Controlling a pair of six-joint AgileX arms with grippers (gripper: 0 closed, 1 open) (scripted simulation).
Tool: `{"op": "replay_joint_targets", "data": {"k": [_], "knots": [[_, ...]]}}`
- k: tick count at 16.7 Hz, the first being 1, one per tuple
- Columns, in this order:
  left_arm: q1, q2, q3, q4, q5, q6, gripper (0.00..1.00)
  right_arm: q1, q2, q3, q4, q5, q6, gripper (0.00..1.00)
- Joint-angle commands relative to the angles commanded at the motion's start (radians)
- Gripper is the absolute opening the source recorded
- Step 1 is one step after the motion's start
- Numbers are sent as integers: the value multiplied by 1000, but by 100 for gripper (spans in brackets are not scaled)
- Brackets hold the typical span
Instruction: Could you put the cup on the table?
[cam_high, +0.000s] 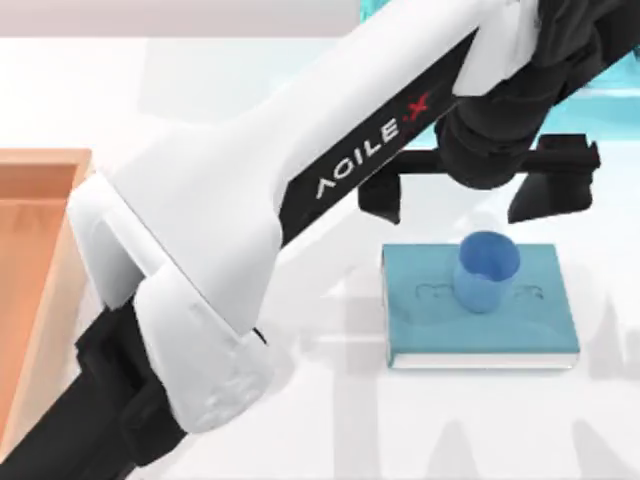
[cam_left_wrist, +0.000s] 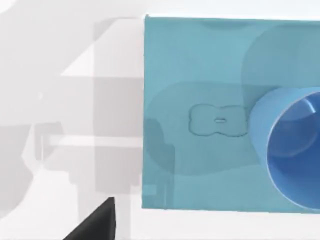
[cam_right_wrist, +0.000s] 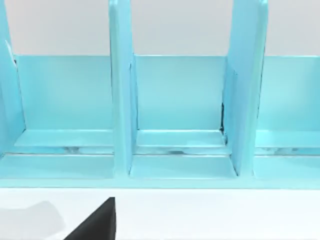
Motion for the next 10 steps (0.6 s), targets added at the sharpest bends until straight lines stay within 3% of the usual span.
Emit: {"op": "replay_joint_targets", "data": {"k": [10], "knots": [[-20, 7, 2, 17, 5, 1, 100, 0, 0, 0, 0, 0, 0, 100]]}}
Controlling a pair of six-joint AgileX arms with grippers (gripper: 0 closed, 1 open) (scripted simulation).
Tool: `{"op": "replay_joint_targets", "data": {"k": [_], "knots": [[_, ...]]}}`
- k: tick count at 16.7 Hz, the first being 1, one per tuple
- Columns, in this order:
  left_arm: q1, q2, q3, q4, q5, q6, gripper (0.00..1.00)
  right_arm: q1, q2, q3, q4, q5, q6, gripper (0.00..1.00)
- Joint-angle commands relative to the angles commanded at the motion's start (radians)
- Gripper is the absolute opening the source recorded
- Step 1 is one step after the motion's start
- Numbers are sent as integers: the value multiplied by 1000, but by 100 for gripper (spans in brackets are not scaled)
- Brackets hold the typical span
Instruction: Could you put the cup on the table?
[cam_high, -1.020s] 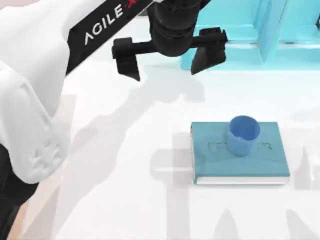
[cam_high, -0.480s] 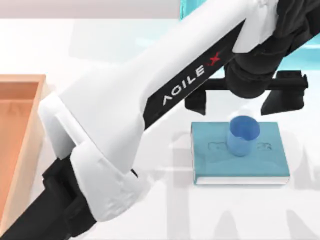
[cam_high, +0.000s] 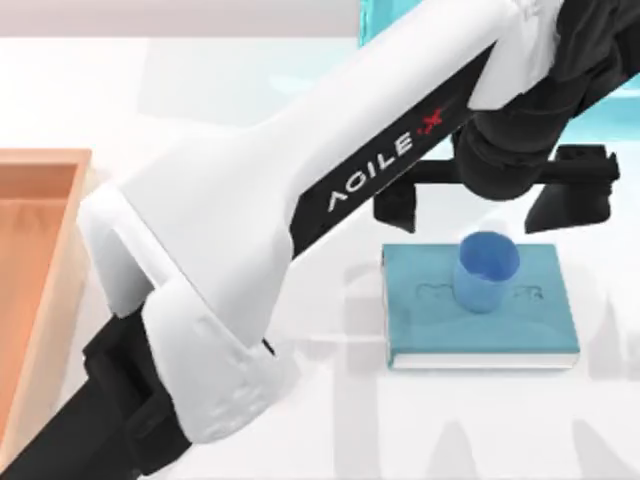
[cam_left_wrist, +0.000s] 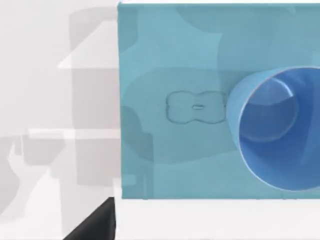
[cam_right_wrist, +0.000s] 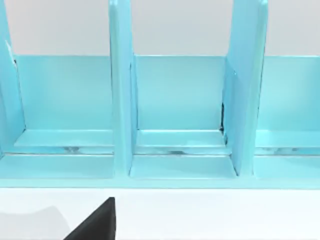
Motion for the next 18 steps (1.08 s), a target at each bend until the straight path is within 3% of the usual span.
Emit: {"op": "replay_joint_targets", "data": {"k": [10, 17, 18], "knots": [[27, -121, -556, 432, 2, 26, 100, 0, 0, 0, 0, 0, 0, 100], [30, -131, -620, 490, 2, 30, 100, 0, 0, 0, 0, 0, 0, 100], [30, -131, -620, 490, 2, 30, 92, 0, 0, 0, 0, 0, 0, 100]]}}
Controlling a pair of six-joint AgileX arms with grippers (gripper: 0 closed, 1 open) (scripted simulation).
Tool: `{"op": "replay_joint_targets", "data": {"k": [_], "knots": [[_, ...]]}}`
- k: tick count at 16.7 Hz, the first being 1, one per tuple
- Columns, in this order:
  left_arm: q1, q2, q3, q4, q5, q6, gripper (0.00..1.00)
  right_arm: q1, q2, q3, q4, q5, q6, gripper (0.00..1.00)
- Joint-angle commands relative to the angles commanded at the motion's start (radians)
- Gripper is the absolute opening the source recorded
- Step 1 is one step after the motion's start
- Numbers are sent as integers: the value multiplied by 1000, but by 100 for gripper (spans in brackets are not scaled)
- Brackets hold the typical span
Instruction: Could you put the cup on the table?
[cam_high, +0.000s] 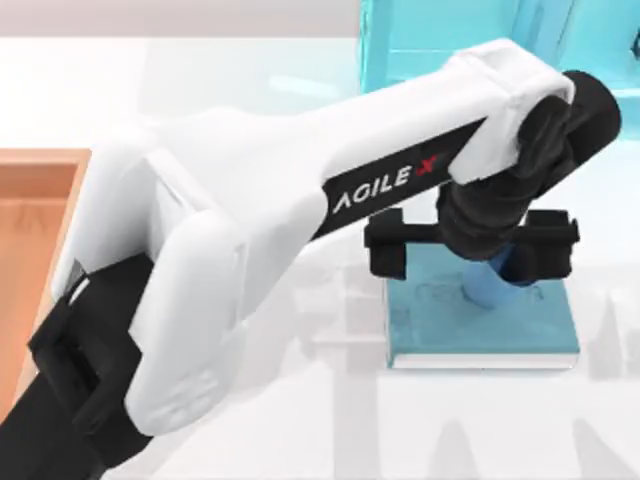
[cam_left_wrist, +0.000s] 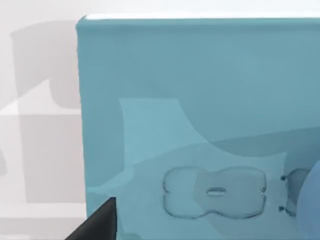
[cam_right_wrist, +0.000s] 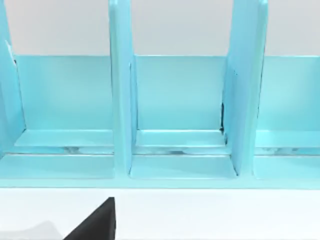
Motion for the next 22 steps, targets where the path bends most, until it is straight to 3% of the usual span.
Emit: {"op": "replay_joint_targets", "data": {"k": [12, 22], "knots": [[0, 0, 0, 0, 0, 0, 2, 0, 0, 0, 0, 0, 0, 100], [-5, -1, 4, -3, 1, 0, 0, 0, 0, 0, 0, 0, 0, 100]]}}
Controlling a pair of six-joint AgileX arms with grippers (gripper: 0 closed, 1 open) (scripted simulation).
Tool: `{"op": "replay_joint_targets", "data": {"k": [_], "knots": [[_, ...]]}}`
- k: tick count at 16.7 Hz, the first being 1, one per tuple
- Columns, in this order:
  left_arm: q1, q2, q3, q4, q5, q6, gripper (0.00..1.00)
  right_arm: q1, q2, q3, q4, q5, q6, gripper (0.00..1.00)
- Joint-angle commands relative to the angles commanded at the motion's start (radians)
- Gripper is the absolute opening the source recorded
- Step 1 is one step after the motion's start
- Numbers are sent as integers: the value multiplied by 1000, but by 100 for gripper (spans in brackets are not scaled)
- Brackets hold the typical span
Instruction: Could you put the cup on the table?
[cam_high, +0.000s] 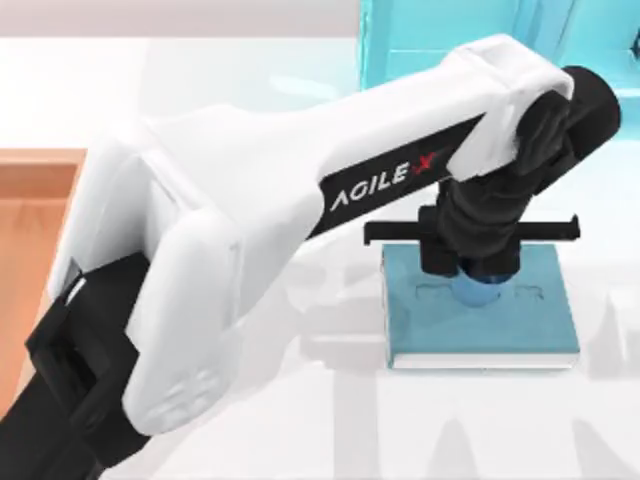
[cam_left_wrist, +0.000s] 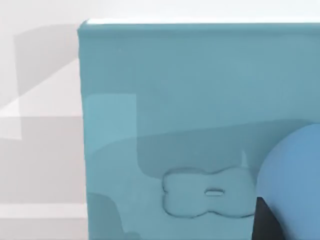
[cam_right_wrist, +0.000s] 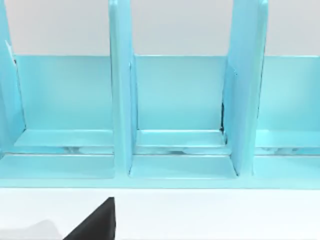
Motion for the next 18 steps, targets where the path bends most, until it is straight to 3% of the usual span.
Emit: {"op": "replay_joint_targets", "data": {"k": [10, 15, 18], "knots": [[-1, 57, 297, -240, 0, -2, 0, 0, 0, 0, 0, 0, 0, 100], [3, 57, 305, -247, 2, 3, 0, 0, 0, 0, 0, 0, 0, 100], [72, 73, 349, -292, 39, 66, 0, 0, 0, 0, 0, 0, 0, 100]]}}
